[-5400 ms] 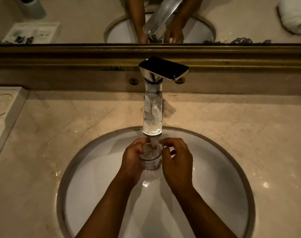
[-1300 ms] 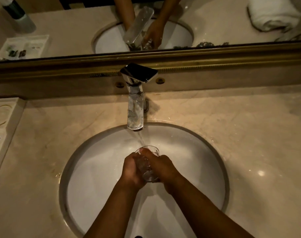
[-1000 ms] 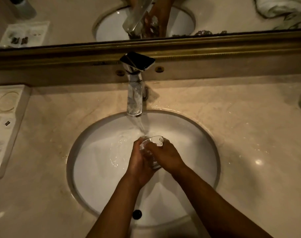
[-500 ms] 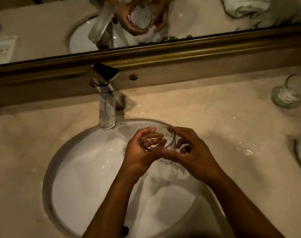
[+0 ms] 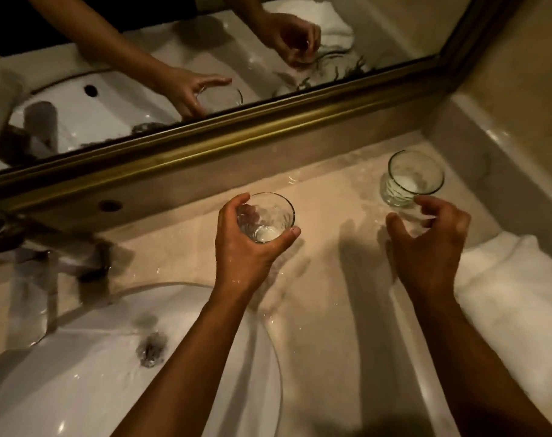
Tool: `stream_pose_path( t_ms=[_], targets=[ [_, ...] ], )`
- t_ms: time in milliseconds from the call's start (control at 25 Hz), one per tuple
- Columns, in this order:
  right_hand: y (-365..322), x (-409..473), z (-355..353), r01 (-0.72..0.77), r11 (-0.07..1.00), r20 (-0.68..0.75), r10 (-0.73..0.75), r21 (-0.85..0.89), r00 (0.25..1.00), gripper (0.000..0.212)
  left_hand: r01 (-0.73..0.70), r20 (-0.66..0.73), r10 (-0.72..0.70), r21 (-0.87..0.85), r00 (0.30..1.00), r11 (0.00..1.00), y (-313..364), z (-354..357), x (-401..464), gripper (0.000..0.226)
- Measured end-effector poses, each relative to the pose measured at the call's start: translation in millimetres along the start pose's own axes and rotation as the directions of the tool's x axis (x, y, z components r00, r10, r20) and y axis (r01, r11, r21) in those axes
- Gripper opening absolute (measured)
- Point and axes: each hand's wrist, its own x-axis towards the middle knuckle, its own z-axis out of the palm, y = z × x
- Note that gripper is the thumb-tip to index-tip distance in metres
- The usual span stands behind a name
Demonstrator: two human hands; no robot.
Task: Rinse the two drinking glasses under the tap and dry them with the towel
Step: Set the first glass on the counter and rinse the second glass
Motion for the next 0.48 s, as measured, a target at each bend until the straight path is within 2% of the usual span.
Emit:
stream_pose_path(
  t_ms=[120,200,280,400,480],
  targets=[
    [13.0,25.6,-4.0,-0.001,0.998,-0.09,-0.005,-0.066,0.996,0.078,-0.03,-0.043,0.031,0.024,0.999,0.999,2.0,21.2,4.6,0.096],
    [17.5,42.4,-3.1,-0.039,0.994,-0.045,0.034,-0.1,0.998,0.095,-0.041,-0.075,0.044,0.042,0.996,0.998,1.3,32.4,6.2,0.096],
    [20.2,57.3,-0.5,-0.095,0.994,0.018,0.096,-0.06,0.995,0.108,-0.046,-0.102,0.05,0.041,0.994,0.998,0.2,41.1,7.1,0.095],
    [25.4,72.2,6.5,-0.11,0.994,0.084,0.107,0.029,0.991,0.119,-0.041,-0.11,0.043,0.015,0.993,0.999,2.2,45.3,9.2,0.094],
    [26.2,78.2,9.0,-0.133,0.985,0.142,0.117,0.107,0.983,0.118,-0.041,-0.1,0.042,0.015,0.994,0.999,3.0,45.5,11.1,0.095]
  ],
)
